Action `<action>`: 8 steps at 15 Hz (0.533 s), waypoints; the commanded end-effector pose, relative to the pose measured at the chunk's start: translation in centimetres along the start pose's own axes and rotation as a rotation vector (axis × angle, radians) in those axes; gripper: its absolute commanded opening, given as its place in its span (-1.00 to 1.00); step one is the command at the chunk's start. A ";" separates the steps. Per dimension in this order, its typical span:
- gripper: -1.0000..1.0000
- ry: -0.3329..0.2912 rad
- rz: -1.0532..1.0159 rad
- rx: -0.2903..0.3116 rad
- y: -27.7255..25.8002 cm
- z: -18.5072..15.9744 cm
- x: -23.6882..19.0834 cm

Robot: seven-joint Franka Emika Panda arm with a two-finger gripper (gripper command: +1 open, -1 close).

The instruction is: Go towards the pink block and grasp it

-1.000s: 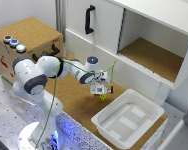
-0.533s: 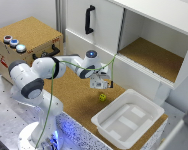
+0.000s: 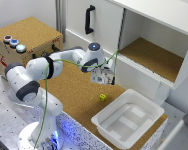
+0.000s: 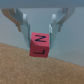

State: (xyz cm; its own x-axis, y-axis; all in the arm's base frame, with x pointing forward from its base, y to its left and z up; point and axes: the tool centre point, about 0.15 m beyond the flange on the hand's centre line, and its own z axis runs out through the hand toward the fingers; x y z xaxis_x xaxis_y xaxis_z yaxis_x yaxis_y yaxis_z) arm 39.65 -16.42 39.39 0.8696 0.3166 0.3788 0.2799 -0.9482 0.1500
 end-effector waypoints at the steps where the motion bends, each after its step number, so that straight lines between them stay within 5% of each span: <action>1: -1.00 -0.062 0.086 0.022 4.9 -0.8 -0.9; 8: -1.00 -0.007 0.146 -0.072 10.0 -3.5 2.7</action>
State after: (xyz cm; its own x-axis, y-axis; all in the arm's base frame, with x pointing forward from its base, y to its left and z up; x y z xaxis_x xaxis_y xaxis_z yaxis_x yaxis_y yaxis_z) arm 39.24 -21.34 41.13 0.8828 0.2195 0.4154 0.1728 -0.9739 0.1474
